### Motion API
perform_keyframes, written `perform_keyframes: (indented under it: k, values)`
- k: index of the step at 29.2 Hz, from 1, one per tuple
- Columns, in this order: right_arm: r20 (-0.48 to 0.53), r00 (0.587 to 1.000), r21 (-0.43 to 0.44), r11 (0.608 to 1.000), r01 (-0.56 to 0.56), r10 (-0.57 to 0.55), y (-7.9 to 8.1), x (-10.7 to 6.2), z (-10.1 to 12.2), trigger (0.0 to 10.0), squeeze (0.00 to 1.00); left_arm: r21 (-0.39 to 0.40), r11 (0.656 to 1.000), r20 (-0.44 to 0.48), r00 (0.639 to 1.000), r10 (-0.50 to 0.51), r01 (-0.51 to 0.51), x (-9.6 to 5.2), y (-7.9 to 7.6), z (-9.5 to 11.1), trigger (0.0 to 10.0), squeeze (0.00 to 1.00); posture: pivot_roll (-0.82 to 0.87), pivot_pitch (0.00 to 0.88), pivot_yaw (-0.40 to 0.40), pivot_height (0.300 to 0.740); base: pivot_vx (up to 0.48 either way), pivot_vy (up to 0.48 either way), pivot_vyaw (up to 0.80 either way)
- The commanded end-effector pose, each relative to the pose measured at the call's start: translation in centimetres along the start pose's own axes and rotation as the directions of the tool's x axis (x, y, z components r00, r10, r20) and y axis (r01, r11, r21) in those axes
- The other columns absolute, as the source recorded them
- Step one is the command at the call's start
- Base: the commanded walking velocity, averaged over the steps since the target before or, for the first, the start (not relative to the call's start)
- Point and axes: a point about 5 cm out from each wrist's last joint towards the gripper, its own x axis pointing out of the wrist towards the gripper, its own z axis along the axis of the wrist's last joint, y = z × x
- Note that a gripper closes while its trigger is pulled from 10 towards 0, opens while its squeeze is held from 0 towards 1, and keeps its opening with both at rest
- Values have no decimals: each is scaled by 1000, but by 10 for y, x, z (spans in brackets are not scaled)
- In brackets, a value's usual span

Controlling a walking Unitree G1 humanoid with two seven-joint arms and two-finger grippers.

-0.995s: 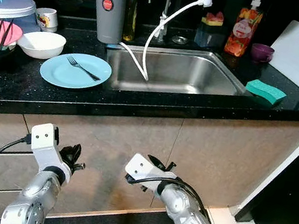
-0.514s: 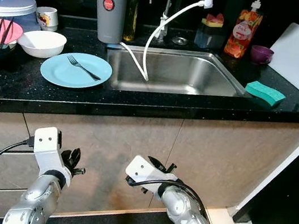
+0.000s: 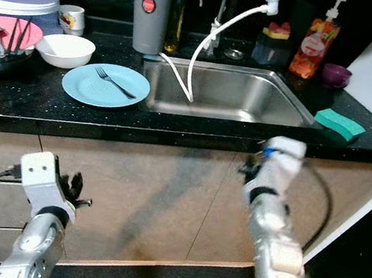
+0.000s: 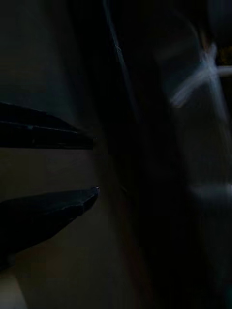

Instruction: Kitchen organization

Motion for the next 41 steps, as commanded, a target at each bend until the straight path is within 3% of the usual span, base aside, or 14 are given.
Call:
perform_keyframes:
  k: [1,2,4,8,9,11,15,18,25,26,31,36,37,41]
  values:
    - [-73,997,81,996,-23,29,2,-2,-12,10000,0,-16,1000,30,999,-22,23,0,-5,5,10000,0,-49,20,-13,740,0,0,0]
    - [-89,993,188,980,-63,80,9,-4,-14,10000,0,3,999,45,998,-34,34,-2,-8,9,10000,0,-47,19,-12,740,0,0,0]
    - [-87,964,268,938,-221,252,26,-10,-11,10000,0,117,992,60,996,-61,54,-7,-13,16,10000,0,-37,17,-14,740,0,0,0]
    - [-78,937,300,904,-304,340,35,-12,-1,10000,0,192,980,97,993,-70,51,-11,-17,23,10000,0,-33,17,-15,740,0,0,0]
    - [-119,935,221,927,-303,334,35,-10,1,10000,0,192,980,111,991,-68,45,-12,-17,26,10000,0,-35,20,-14,740,0,0,0]
    - [-51,928,115,925,-362,369,38,-7,17,10000,0,178,984,142,989,-36,10,-14,-16,34,10000,0,-37,22,-13,740,0,0,0]
    - [53,940,141,929,-341,337,34,-1,40,10000,0,184,983,241,970,-19,-27,-9,-16,63,10000,0,-42,25,-10,740,0,0,0]
    - [82,945,60,945,-321,316,32,1,49,10000,0,207,977,279,960,-6,-55,-6,-14,75,10000,0,-39,30,-8,740,0,0,0]
    - [81,949,11,952,-307,305,32,7,55,10000,0,278,958,257,966,-7,-67,2,-10,82,10000,0,-51,40,-4,740,0,0,0]
    - [94,951,-18,956,-294,294,33,11,57,10000,0,324,945,237,971,-33,-47,4,-12,83,10000,0,-48,46,-6,740,0,0,0]
    - [153,962,-164,966,-202,227,33,16,61,10000,0,344,938,263,964,-51,-44,4,-10,89,10000,0,-49,48,-10,740,0,0,0]
    - [149,960,-179,962,-208,235,33,17,58,10000,0,318,948,264,961,-86,-2,1,-5,87,10000,0,-55,47,-14,740,0,0,0]
    - [113,960,-134,961,-242,258,32,17,51,10000,0,309,951,246,962,-117,36,-1,0,85,10000,0,-56,50,-16,740,0,0,0]
    - [105,938,-154,937,-312,330,33,12,44,10000,0,340,937,227,960,-162,78,-5,11,85,10000,0,-53,49,-19,740,0,0,0]
